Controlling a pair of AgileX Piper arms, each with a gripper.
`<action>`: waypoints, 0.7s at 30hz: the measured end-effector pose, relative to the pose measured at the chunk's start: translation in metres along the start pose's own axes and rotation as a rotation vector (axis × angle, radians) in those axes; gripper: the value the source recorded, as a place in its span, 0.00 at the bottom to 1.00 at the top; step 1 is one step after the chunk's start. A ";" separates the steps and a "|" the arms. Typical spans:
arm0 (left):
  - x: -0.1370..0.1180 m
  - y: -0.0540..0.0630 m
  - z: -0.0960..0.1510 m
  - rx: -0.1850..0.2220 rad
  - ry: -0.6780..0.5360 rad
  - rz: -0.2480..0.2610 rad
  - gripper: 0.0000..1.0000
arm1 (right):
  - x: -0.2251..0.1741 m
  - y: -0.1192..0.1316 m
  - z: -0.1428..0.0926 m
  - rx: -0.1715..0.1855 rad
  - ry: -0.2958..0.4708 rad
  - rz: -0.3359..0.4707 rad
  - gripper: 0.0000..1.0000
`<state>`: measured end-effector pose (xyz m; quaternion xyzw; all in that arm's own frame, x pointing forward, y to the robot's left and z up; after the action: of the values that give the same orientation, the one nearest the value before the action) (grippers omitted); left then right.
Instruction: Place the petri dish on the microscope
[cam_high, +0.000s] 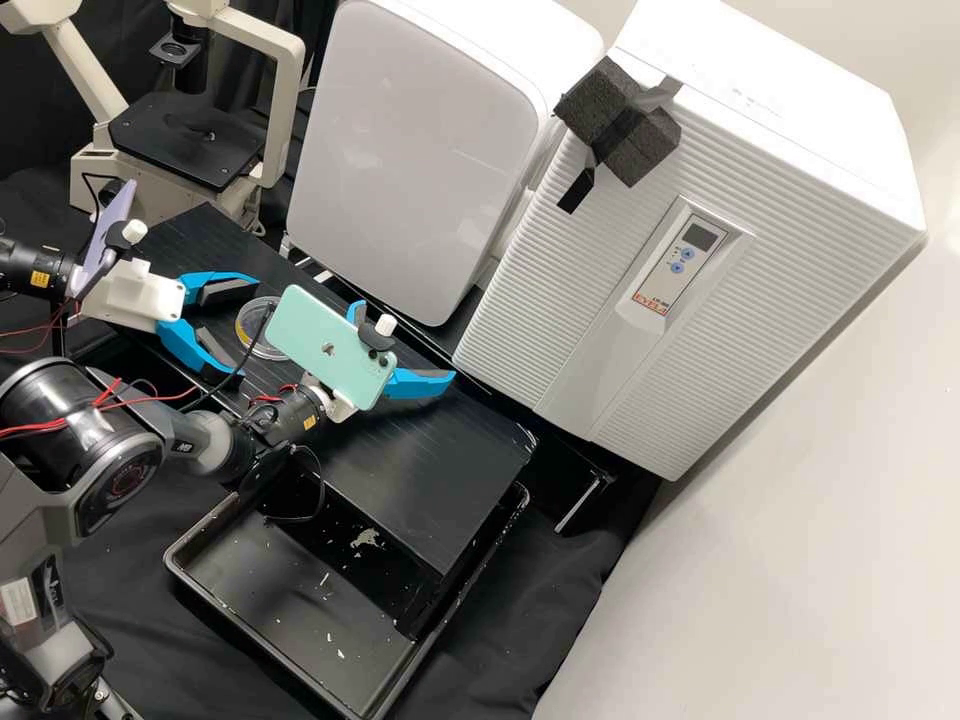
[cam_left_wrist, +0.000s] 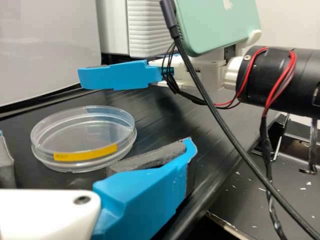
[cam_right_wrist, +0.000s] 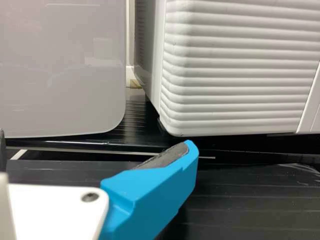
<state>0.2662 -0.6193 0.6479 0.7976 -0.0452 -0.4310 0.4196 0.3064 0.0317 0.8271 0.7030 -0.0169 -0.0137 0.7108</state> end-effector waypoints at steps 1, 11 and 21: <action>0.002 0.001 0.000 0.001 0.000 0.001 1.00 | 0.000 0.000 0.000 0.000 0.000 0.000 1.00; 0.019 0.002 -0.004 -0.009 0.009 0.012 1.00 | 0.000 0.000 0.000 0.000 0.000 0.000 1.00; 0.023 -0.003 -0.006 -0.017 0.011 0.010 1.00 | 0.000 0.000 0.000 0.000 0.000 0.000 1.00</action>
<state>0.2845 -0.6234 0.6326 0.7961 -0.0431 -0.4248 0.4289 0.3064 0.0317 0.8271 0.7030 -0.0169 -0.0137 0.7108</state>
